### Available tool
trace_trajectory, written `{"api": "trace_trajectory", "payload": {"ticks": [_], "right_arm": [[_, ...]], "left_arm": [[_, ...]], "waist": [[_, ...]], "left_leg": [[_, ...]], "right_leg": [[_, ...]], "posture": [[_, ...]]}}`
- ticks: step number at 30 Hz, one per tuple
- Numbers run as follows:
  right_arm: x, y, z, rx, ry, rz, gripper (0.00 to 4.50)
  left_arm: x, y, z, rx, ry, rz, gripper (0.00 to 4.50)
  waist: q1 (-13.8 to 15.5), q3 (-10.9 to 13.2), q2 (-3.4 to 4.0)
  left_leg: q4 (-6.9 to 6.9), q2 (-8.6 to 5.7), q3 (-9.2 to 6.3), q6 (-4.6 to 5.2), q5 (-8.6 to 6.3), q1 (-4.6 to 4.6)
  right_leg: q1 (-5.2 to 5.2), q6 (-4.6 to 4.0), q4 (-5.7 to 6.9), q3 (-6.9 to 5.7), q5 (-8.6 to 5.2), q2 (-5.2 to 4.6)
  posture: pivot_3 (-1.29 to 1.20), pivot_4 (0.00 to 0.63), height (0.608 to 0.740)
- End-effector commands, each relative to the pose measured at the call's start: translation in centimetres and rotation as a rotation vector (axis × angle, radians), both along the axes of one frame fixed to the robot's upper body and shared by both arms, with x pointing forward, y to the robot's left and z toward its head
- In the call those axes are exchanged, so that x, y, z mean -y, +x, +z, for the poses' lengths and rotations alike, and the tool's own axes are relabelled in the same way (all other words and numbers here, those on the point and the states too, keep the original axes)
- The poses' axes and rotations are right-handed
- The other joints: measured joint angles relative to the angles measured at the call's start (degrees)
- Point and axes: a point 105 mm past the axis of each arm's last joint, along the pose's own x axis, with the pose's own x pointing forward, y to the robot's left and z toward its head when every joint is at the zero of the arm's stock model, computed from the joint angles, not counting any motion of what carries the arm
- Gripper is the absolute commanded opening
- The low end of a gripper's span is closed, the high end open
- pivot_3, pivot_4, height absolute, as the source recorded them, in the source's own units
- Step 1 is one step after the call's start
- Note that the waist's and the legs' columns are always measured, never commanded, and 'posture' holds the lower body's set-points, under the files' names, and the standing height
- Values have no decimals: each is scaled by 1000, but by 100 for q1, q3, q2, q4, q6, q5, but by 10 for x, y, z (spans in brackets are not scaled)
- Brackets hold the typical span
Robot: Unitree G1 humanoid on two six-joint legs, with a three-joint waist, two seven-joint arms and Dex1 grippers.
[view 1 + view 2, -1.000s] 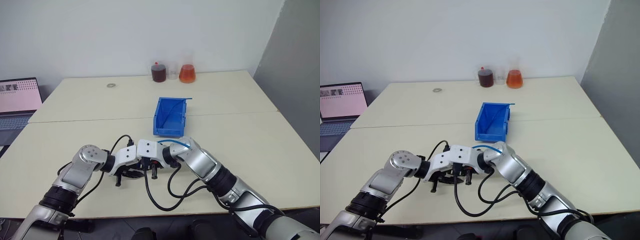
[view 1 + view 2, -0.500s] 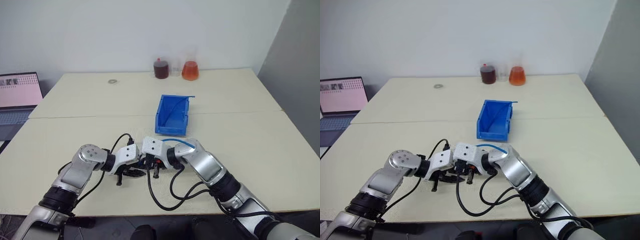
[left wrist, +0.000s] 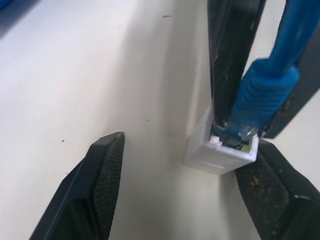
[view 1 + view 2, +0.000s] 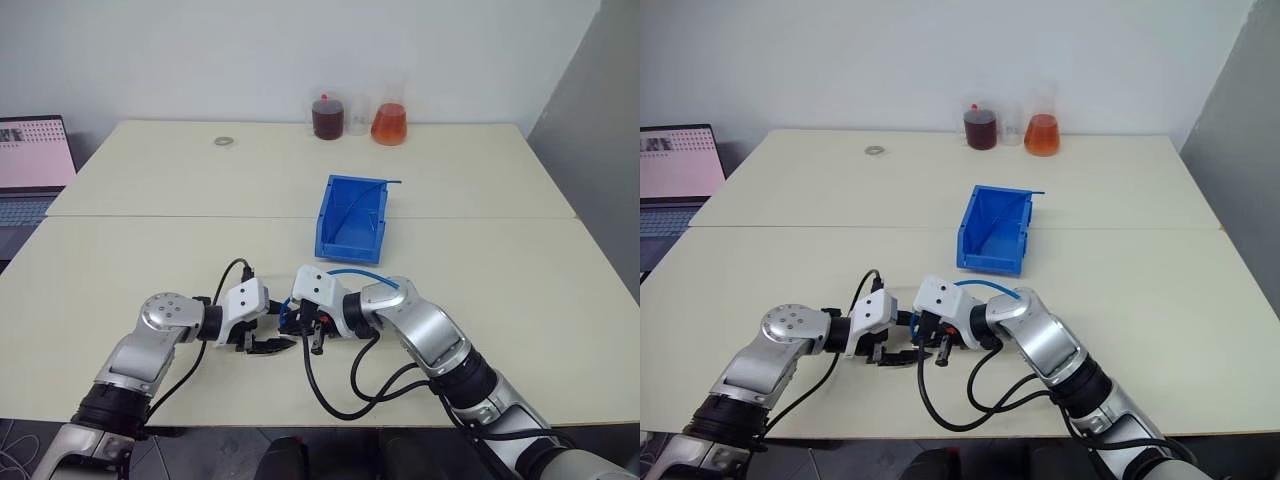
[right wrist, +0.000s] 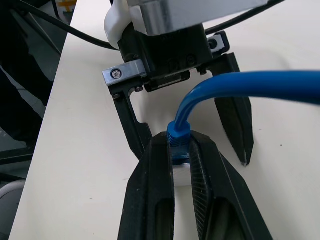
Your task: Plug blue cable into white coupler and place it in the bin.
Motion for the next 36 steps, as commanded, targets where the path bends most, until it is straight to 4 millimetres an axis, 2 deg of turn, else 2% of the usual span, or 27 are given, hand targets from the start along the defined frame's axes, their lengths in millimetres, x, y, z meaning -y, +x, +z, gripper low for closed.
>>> {"api": "trace_trajectory", "payload": {"ticks": [1, 5, 7, 9, 10, 15, 20, 25, 30, 32, 33, 36], "right_arm": [[4, 2, 24, 13, 85, -43, 162], [12, 9, 39, 16, 146, -118, 161], [24, 17, 54, 22, 204, -198, 161], [31, 21, 62, 29, 233, -243, 161], [35, 23, 67, 33, 248, -264, 161], [65, 44, 107, 81, 341, -389, 161], [95, 76, 141, 94, 428, -531, 158], [109, 110, 146, 72, 428, -619, 152], [111, 145, 126, 33, 349, -679, 152], [113, 157, 119, 28, 312, -697, 852], [113, 161, 117, 22, 293, -704, 984], [118, 170, 112, 14, 239, -719, 1798]], "left_arm": [[-28, 4, 13, 35, 10, 126, 3368], [-36, 4, 24, 52, -20, 186, 3368], [-37, 8, 40, 71, -80, 242, 3368], [-38, 11, 50, 93, -119, 283, 3368], [-37, 13, 56, 102, -137, 300, 3547], [-22, 24, 87, 185, -174, 327, 4497], [-1, 43, 112, 257, -185, 326, 4500], [17, 56, 123, 283, -215, 315, 4500], [36, 65, 125, 300, -208, 267, 4500], [42, 67, 125, 310, -202, 248, 4500], [45, 68, 126, 316, -197, 240, 4500], [50, 69, 129, 321, -201, 228, 4500]], "waist": [[-23, 25, -15], [-45, 52, -49], [-42, 57, -51], [-34, 82, -60], [-29, 81, -60], [-4, 90, -61], [47, 100, -54], [46, 101, -54], [53, 107, -45], [51, 107, -45], [53, 107, -43], [55, 107, -43]], "left_leg": [[0, 1, 1, 0, 0, -2], [3, 8, -2, -3, 0, -60], [14, 5, -5, -10, 4, -111], [14, 2, -5, -12, 5, -117], [14, -1, -11, -12, 4, -134], [26, -26, -24, -17, 2, -162], [61, -31, -41, -18, 2, -181], [93, -31, -53, -17, 2, -190], [108, -32, -17, -16, 2, -196], [110, -29, -3, -15, 2, -196], [111, -26, 5, -16, 2, -197], [114, -22, 18, -16, 2, -202]], "right_leg": [[-2, -1, 0, 0, -1, 1], [-62, -4, 9, -4, 0, 2], [-110, -6, 19, -5, 3, 0], [-112, -29, 19, -8, 16, -7], [-120, -31, 17, -16, 18, -14], [-126, -30, 12, -37, 20, -41], [-127, -24, 19, -54, 26, -41], [-117, -22, 24, -66, 29, -37], [-119, -22, 28, -61, 34, -36], [-118, -22, 27, -56, 34, -36], [-118, -22, 27, -57, 34, -36], [-121, -22, 26, -50, 34, -39]], "posture": [[0, 150, 740], [0, 150, 740], [0, 150, 740], [0, 150, 740], [0, 150, 740], [0, 150, 740], [0, 150, 740], [0, 150, 740], [0, 150, 740], [0, 150, 740], [0, 150, 740], [0, 150, 740]]}}
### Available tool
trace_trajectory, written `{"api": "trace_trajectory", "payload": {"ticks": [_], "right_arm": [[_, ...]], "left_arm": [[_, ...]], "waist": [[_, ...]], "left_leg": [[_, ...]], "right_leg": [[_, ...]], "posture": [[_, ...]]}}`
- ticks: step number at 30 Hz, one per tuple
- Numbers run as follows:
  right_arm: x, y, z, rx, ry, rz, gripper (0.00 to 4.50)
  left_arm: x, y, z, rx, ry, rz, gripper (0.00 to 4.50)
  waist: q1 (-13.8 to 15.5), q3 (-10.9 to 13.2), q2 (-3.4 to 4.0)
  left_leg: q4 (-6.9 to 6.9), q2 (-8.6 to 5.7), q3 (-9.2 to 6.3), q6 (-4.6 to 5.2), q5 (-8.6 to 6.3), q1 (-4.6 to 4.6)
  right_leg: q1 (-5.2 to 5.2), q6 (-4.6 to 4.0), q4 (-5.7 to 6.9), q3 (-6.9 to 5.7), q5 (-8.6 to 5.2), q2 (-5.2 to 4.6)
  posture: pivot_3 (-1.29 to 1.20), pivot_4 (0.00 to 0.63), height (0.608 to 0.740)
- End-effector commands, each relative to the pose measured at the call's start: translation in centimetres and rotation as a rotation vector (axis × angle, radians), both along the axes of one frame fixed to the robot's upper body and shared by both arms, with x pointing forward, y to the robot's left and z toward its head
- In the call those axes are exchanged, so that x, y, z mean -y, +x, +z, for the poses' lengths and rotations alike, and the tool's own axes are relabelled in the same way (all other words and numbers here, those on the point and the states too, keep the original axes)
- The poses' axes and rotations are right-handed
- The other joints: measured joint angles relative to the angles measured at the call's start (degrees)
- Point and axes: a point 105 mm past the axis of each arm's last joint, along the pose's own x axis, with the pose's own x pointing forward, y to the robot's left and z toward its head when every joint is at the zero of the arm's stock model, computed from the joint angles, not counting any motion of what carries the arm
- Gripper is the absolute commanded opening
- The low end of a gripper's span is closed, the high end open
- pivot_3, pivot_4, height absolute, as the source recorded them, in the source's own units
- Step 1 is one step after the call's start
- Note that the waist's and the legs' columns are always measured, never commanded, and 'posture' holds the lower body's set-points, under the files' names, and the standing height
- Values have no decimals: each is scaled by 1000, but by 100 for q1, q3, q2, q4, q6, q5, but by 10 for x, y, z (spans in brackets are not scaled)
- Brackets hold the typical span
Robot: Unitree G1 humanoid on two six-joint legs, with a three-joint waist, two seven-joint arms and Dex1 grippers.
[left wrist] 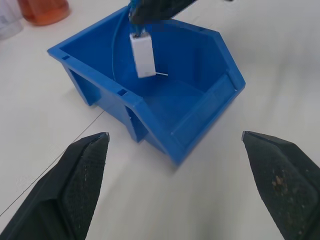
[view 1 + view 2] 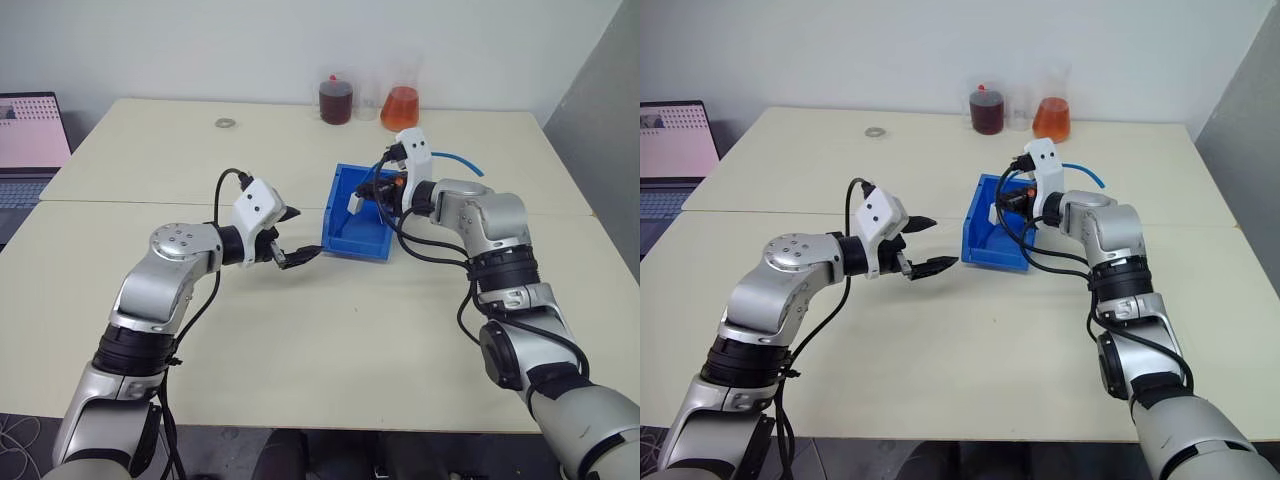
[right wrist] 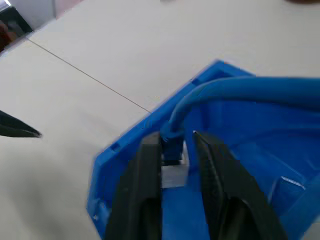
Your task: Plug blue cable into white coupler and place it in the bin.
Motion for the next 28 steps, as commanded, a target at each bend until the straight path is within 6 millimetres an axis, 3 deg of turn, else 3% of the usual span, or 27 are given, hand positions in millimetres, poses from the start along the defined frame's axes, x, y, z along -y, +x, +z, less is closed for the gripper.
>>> {"api": "trace_trajectory", "payload": {"ticks": [1, 11, 15, 19, 24, 28], "right_arm": [[4, 9, 16, 50, -39, 6, 1968], [31, -3, 39, 91, -159, 67, 4475], [48, -24, 51, 122, -187, 113, 4475], [79, -61, 55, 265, -236, 94, 4475], [113, -105, 19, 291, -196, -13, 4475], [126, -121, 1, 305, -148, -110, 4475]], "left_arm": [[8, 0, 15, 66, 2, -22, 4500], [4, 0, 17, 75, -1, 4, 4500], [-6, 3, 20, 82, -59, 75, 4500], [-44, 7, 16, 66, -152, 291, 4500], [-83, -12, 2, 58, -100, 405, 4500], [-100, -14, -1, 75, -92, 447, 4500]], "waist": [[6, 0, 0], [29, 0, 1], [28, 0, 1], [50, 0, 0], [47, -1, -2], [51, 0, 1]], "left_leg": [[0, 0, 3, -1, 0, -2], [7, -2, 0, 0, 0, -4], [11, -2, -1, 1, 0, -3], [13, 0, -10, 2, 0, -7], [13, 0, -8, 2, -1, -5], [21, -3, -8, 1, 1, 8]], "right_leg": [[0, 0, -1, -1, 0, -2], [1, 6, 2, -5, 3, -15], [1, 10, 5, -3, 6, -15], [6, 10, -2, -7, 6, -16], [12, 17, -5, -3, 1, -22], [18, 25, 9, -5, 14, -24]], "posture": [[0, 150, 740], [0, 150, 740], [0, 150, 740], [0, 150, 740], [0, 150, 740], [0, 150, 740]]}}
